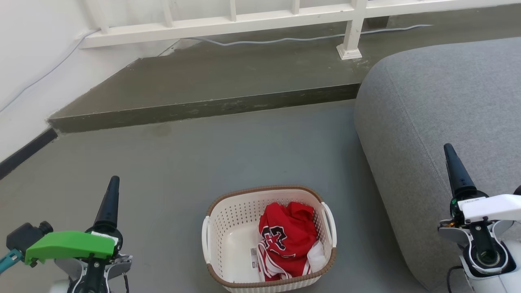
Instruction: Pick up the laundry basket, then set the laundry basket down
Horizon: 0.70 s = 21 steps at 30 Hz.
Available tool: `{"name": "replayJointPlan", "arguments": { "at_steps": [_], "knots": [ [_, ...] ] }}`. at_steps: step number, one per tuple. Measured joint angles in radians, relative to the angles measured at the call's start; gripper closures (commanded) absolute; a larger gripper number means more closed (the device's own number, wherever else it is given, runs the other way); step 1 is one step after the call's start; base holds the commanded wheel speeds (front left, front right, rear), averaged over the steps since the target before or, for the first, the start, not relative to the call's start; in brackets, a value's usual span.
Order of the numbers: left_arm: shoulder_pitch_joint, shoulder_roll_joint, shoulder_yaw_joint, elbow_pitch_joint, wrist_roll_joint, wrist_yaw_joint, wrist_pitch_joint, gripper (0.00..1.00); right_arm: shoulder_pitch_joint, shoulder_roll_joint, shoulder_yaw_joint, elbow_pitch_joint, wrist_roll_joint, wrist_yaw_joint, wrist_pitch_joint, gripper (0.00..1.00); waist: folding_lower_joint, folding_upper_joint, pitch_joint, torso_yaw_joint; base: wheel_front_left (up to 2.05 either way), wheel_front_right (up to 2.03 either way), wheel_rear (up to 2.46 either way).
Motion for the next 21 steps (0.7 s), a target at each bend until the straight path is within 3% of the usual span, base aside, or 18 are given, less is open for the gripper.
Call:
{"name": "replayJointPlan", "arguments": {
  "at_steps": [6, 21],
  "knots": [
    [-0.003, 0.018, -0.033, -0.015, 0.152, 0.036, -0.028, 0.0, -0.015, -0.03, 0.05, -0.009, -0.172, -0.036, -0.019, 0.0, 0.0, 0.0, -0.004, -0.002, 0.0, 0.0, 0.0],
    [-0.017, 0.019, -0.065, -0.056, 0.385, 0.097, -0.061, 0.0, -0.021, -0.038, 0.109, -0.025, -0.387, -0.085, -0.052, 0.0, 0.0, 0.0, -0.006, -0.008, 0.0, 0.0, 0.0]
  ]
}}
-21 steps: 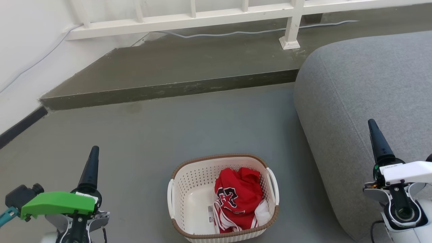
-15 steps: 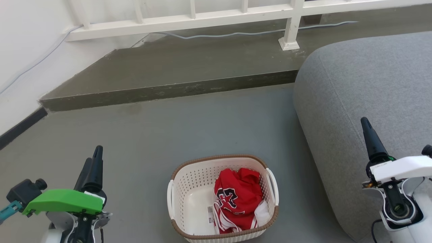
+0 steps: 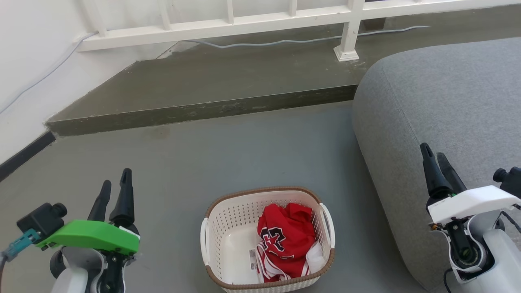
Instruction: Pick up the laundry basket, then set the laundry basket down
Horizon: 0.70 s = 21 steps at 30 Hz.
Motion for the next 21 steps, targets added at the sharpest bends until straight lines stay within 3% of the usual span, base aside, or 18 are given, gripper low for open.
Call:
{"name": "replayJointPlan", "arguments": {
  "at_steps": [21],
  "knots": [
    [0.006, -0.007, -0.053, -0.037, 0.279, 0.053, -0.061, 0.0, 0.0, -0.003, 0.057, 0.0, -0.272, -0.047, -0.051, 0.0, 0.0, 0.0, -0.005, -0.008, 0.0, 0.0, 0.0]
  ]
}}
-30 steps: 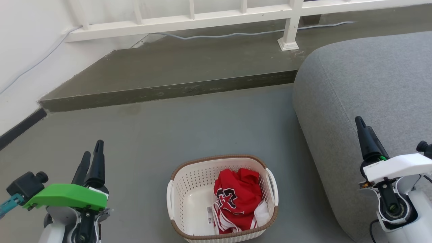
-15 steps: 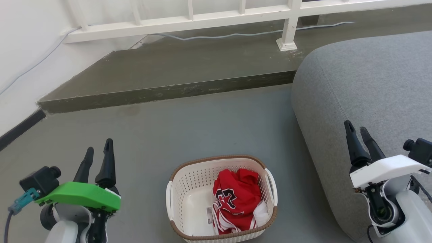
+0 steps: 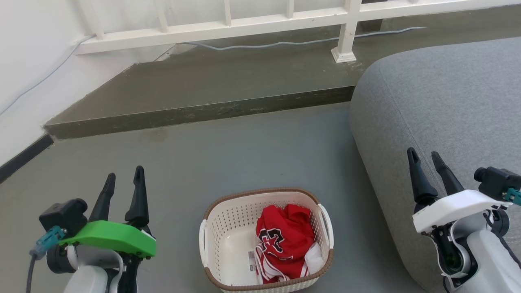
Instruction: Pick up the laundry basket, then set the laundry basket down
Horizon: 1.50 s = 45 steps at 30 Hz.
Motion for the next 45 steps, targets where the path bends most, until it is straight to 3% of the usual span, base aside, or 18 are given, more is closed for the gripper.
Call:
{"name": "replayJointPlan", "arguments": {
  "at_steps": [14, 31, 45],
  "knots": [
    [0.022, -0.015, -0.012, -0.026, 0.173, 0.031, -0.038, 0.0, 0.0, 0.004, 0.017, -0.018, -0.172, -0.033, -0.031, 0.0, 0.0, 0.0, -0.002, -0.003, 0.0, 0.0, 0.0],
    [0.047, -0.028, -0.018, -0.057, 0.401, 0.068, -0.091, 0.0, 0.002, 0.028, 0.022, -0.053, -0.395, -0.042, -0.079, 0.0, 0.0, 0.0, 0.0, -0.007, 0.0, 0.0, 0.0],
    [0.068, -0.036, -0.014, -0.037, 0.401, 0.069, -0.091, 0.0, 0.007, 0.045, -0.01, -0.056, -0.406, -0.028, -0.079, 0.0, 0.0, 0.0, 0.0, -0.002, 0.0, 0.0, 0.0]
  ]
}}
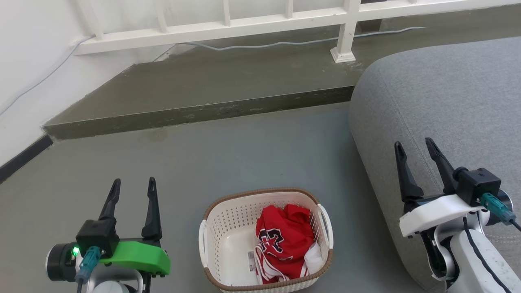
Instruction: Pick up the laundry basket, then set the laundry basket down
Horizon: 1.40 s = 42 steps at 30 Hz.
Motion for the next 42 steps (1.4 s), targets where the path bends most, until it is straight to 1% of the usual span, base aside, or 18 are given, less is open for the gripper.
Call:
{"name": "replayJointPlan", "arguments": {
  "at_steps": [5, 8, 9, 18, 21, 23, 29, 42],
  "knots": [
    [0.003, -0.005, 0.003, 0.016, -0.002, 0.0, 0.0, 0.0, 0.004, 0.0, -0.001, 0.005, -0.014, 0.013, 0.0, 0.0, 0.0, 0.0, -0.002, 0.0, 0.0, 0.0, 0.0],
    [0.003, -0.007, 0.004, 0.024, -0.006, -0.001, 0.0, 0.0, 0.008, 0.003, -0.002, 0.013, -0.018, 0.014, 0.0, 0.0, 0.0, 0.0, -0.003, 0.0, 0.0, 0.0, 0.0],
    [0.003, -0.009, 0.004, 0.03, -0.007, -0.001, 0.0, 0.0, 0.015, 0.004, -0.003, 0.018, -0.02, 0.022, 0.0, 0.0, 0.0, 0.0, -0.003, 0.0, 0.0, 0.0, 0.0],
    [0.005, -0.011, 0.009, 0.051, -0.009, -0.001, 0.0, 0.0, 0.018, 0.009, -0.015, 0.026, -0.026, 0.031, 0.0, 0.0, 0.0, 0.0, -0.005, 0.0, 0.0, 0.0, 0.0],
    [0.005, -0.012, 0.01, 0.056, -0.009, -0.008, 0.0, 0.0, 0.018, 0.011, -0.02, 0.027, -0.033, 0.032, 0.0, 0.0, 0.0, 0.0, -0.005, 0.0, 0.0, 0.0, 0.0],
    [0.005, -0.012, 0.011, 0.059, -0.009, -0.008, 0.0, 0.0, 0.018, 0.013, -0.022, 0.028, -0.034, 0.039, 0.0, 0.0, 0.0, 0.0, -0.006, 0.0, 0.0, 0.0, 0.0],
    [0.005, -0.013, 0.013, 0.068, -0.009, -0.008, 0.0, 0.0, 0.018, 0.02, -0.029, 0.032, -0.037, 0.047, 0.0, 0.0, 0.0, 0.0, -0.005, 0.0, 0.0, 0.0, 0.0],
    [0.005, -0.017, 0.015, 0.075, -0.009, -0.008, 0.0, 0.0, 0.02, 0.032, -0.039, 0.044, -0.049, 0.058, 0.0, 0.0, 0.0, 0.0, 0.002, 0.002, 0.0, 0.0, 0.0]
  ]
}}
